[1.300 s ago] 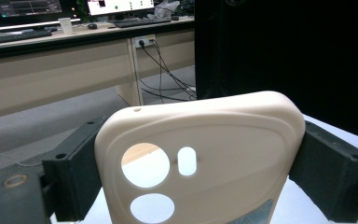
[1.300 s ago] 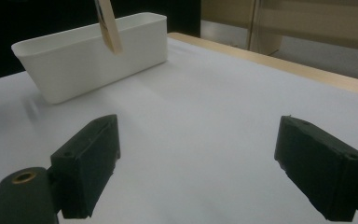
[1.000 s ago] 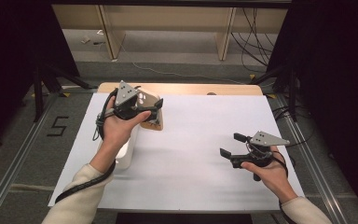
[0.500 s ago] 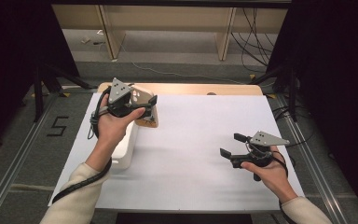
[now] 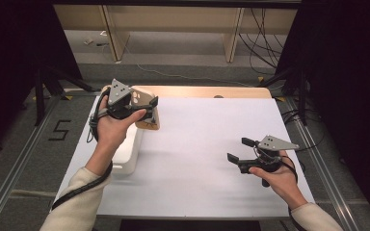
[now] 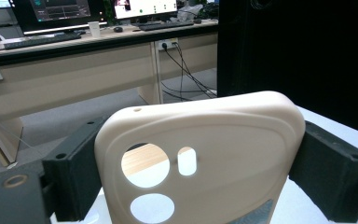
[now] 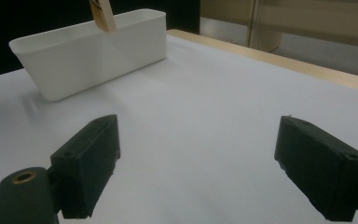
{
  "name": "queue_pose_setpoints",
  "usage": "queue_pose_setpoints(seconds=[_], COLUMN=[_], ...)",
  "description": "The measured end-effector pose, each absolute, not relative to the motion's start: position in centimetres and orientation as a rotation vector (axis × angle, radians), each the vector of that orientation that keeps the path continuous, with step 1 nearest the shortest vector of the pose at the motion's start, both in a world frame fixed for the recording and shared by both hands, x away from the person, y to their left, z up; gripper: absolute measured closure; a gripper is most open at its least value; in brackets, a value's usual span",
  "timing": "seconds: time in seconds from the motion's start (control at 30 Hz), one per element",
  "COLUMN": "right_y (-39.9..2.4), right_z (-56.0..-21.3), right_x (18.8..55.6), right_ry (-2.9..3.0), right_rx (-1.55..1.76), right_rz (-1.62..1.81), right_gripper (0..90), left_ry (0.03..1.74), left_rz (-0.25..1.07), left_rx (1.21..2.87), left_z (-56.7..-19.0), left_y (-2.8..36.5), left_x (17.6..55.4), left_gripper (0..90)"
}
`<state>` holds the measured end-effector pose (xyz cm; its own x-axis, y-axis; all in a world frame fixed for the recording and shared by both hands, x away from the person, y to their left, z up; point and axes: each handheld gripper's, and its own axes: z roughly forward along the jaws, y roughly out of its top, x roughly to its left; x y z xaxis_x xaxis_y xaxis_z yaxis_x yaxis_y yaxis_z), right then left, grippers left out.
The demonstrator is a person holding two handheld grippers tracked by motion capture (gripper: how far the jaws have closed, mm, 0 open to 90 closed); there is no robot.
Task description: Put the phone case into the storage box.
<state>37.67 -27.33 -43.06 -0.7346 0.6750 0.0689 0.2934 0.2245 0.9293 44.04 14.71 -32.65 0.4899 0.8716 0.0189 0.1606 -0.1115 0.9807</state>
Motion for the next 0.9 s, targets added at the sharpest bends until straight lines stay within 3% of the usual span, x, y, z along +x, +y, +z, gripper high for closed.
queue_pose_setpoints(seconds=[0.9], right_y=[-27.3], right_z=[-43.1], right_x=[37.7], right_ry=[2.161], right_rx=[0.9], right_rz=[1.514], right_gripper=[15.2], left_ry=[0.964], left_rz=[0.82], left_rx=[1.578], left_z=[-32.7], left_y=[16.7], left_x=[44.6], left_gripper=[11.5])
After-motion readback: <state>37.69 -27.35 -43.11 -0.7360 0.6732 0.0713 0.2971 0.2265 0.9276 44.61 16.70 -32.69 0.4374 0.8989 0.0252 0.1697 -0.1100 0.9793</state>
